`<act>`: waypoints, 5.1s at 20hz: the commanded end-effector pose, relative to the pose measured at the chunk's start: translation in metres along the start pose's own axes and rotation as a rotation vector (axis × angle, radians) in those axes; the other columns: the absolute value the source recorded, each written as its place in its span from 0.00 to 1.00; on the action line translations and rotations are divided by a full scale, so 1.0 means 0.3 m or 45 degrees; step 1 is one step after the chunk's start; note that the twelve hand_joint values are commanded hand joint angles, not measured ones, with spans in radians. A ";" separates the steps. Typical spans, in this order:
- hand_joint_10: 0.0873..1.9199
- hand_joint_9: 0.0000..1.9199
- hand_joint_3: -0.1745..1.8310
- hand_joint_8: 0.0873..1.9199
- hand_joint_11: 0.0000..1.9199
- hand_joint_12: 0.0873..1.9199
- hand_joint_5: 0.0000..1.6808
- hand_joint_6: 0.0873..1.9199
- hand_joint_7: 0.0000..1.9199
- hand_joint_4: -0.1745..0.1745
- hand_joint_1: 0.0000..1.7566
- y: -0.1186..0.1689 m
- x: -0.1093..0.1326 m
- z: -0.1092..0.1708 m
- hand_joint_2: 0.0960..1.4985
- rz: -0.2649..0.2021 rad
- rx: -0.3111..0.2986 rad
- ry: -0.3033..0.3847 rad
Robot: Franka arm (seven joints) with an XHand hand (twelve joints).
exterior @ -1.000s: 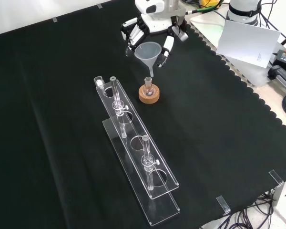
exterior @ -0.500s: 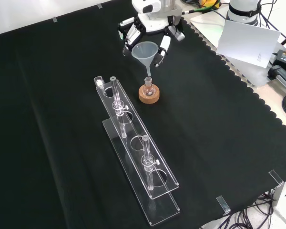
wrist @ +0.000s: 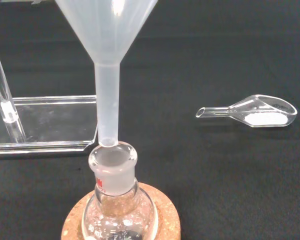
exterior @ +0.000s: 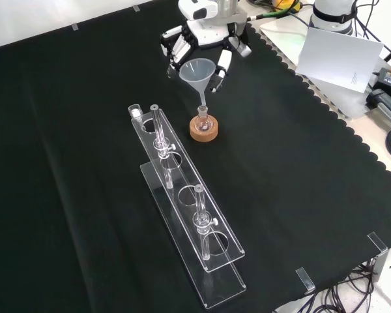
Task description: Place the funnel on the round-bottom flask.
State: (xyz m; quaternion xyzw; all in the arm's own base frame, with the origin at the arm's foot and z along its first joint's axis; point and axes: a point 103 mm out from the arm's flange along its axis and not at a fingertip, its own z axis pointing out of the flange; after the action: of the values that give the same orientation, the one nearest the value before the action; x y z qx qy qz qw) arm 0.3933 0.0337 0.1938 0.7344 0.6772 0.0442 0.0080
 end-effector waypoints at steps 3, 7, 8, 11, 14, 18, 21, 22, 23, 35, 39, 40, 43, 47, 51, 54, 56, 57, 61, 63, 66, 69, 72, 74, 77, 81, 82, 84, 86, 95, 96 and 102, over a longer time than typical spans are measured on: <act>0.12 0.50 0.19 0.23 0.07 0.75 0.44 0.07 0.54 0.62 0.34 0.012 -0.012 0.020 0.44 -0.001 0.007 0.017; 0.12 0.50 0.19 0.23 0.07 0.75 0.44 0.07 0.54 0.62 0.34 0.016 -0.013 0.031 0.44 0.005 0.009 0.030; 0.12 0.50 0.19 0.23 0.07 0.75 0.44 0.07 0.54 0.62 0.34 0.017 -0.011 0.035 0.44 0.003 0.010 0.030; 0.12 0.50 0.20 0.23 0.07 0.75 0.44 0.07 0.54 0.62 0.34 0.019 -0.005 0.045 0.44 -0.004 0.014 0.034; 0.12 0.50 0.20 0.23 0.07 0.75 0.44 0.07 0.54 0.62 0.34 0.020 -0.004 0.053 0.44 -0.005 0.021 0.037; 0.11 0.50 0.20 0.22 0.07 0.75 0.44 0.08 0.54 0.62 0.34 0.019 -0.006 0.066 0.43 -0.018 0.033 0.029; 0.11 0.49 0.20 0.22 0.07 0.75 0.44 0.08 0.54 0.62 0.34 0.019 -0.005 0.075 0.43 -0.021 0.037 0.032; 0.11 0.49 0.20 0.22 0.07 0.75 0.44 0.08 0.54 0.62 0.34 0.019 -0.003 0.082 0.43 -0.020 0.042 0.039; 0.11 0.49 0.21 0.22 0.07 0.75 0.44 0.08 0.54 0.62 0.34 0.018 -0.001 0.087 0.43 -0.021 0.040 0.035; 0.11 0.49 0.22 0.22 0.07 0.75 0.43 0.09 0.54 0.62 0.34 0.005 -0.015 0.139 0.43 -0.011 0.018 0.052; 0.11 0.49 0.22 0.22 0.07 0.75 0.43 0.09 0.54 0.62 0.34 -0.006 -0.023 0.156 0.43 -0.006 0.011 0.060; 0.11 0.49 0.22 0.22 0.07 0.75 0.43 0.09 0.54 0.62 0.34 -0.007 -0.023 0.161 0.43 -0.008 0.012 0.061; 0.11 0.49 0.22 0.22 0.07 0.75 0.43 0.10 0.54 0.62 0.34 -0.006 -0.019 0.173 0.42 -0.015 0.017 0.066; 0.11 0.49 0.22 0.22 0.07 0.75 0.43 0.10 0.53 0.62 0.34 0.000 -0.012 0.191 0.42 -0.011 0.019 0.073; 0.11 0.49 0.23 0.22 0.06 0.75 0.43 0.10 0.53 0.62 0.34 0.000 -0.008 0.212 0.42 -0.007 0.030 0.075; 0.11 0.49 0.23 0.22 0.06 0.75 0.43 0.10 0.53 0.62 0.34 -0.001 -0.009 0.221 0.42 -0.002 0.032 0.083; 0.11 0.49 0.23 0.22 0.06 0.75 0.43 0.10 0.53 0.61 0.34 0.000 -0.009 0.220 0.42 -0.006 0.029 0.076; 0.11 0.49 0.23 0.22 0.06 0.75 0.43 0.10 0.53 0.61 0.34 0.001 -0.010 0.219 0.42 -0.006 0.030 0.076; 0.11 0.49 0.23 0.22 0.06 0.75 0.42 0.11 0.53 0.61 0.34 0.002 -0.010 0.215 0.42 -0.005 0.026 0.080; 0.11 0.48 0.24 0.22 0.06 0.75 0.42 0.11 0.53 0.61 0.34 0.001 -0.012 0.214 0.42 -0.003 0.025 0.077; 0.11 0.48 0.24 0.22 0.06 0.75 0.42 0.11 0.53 0.61 0.34 -0.001 -0.013 0.215 0.42 0.004 0.021 0.083; 0.11 0.48 0.24 0.22 0.06 0.75 0.42 0.11 0.53 0.61 0.34 -0.001 -0.009 0.221 0.41 0.003 0.026 0.086; 0.11 0.48 0.24 0.22 0.06 0.75 0.42 0.11 0.53 0.61 0.34 0.003 -0.006 0.218 0.41 -0.001 0.027 0.088; 0.11 0.48 0.24 0.23 0.06 0.75 0.42 0.11 0.53 0.61 0.34 0.006 -0.008 0.212 0.41 0.002 0.019 0.088; 0.11 0.48 0.25 0.23 0.06 0.75 0.42 0.12 0.53 0.61 0.34 0.006 -0.014 0.210 0.41 0.010 0.017 0.090; 0.11 0.48 0.25 0.23 0.06 0.75 0.42 0.12 0.53 0.61 0.34 0.006 -0.018 0.208 0.41 0.008 0.020 0.079; 0.11 0.48 0.25 0.23 0.06 0.75 0.42 0.12 0.53 0.61 0.34 0.006 -0.018 0.208 0.41 0.008 0.020 0.079; 0.11 0.48 0.25 0.23 0.06 0.75 0.42 0.12 0.53 0.61 0.34 0.005 -0.020 0.208 0.41 0.008 0.021 0.082; 0.11 0.48 0.25 0.23 0.06 0.75 0.42 0.12 0.53 0.61 0.34 0.002 -0.021 0.210 0.41 0.009 0.023 0.083; 0.11 0.48 0.25 0.23 0.06 0.75 0.41 0.12 0.53 0.61 0.33 -0.010 0.006 0.228 0.41 0.018 0.018 0.088; 0.11 0.48 0.26 0.23 0.06 0.75 0.41 0.12 0.53 0.61 0.33 -0.011 0.006 0.228 0.41 0.019 0.018 0.088; 0.11 0.47 0.26 0.22 0.06 0.75 0.38 0.11 0.51 0.61 0.32 -0.018 0.013 0.232 0.41 0.025 0.027 0.090</act>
State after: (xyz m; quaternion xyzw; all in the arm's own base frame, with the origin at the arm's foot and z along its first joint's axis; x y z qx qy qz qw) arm 0.3947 0.0405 0.1249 0.7381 0.6713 0.0631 -0.0225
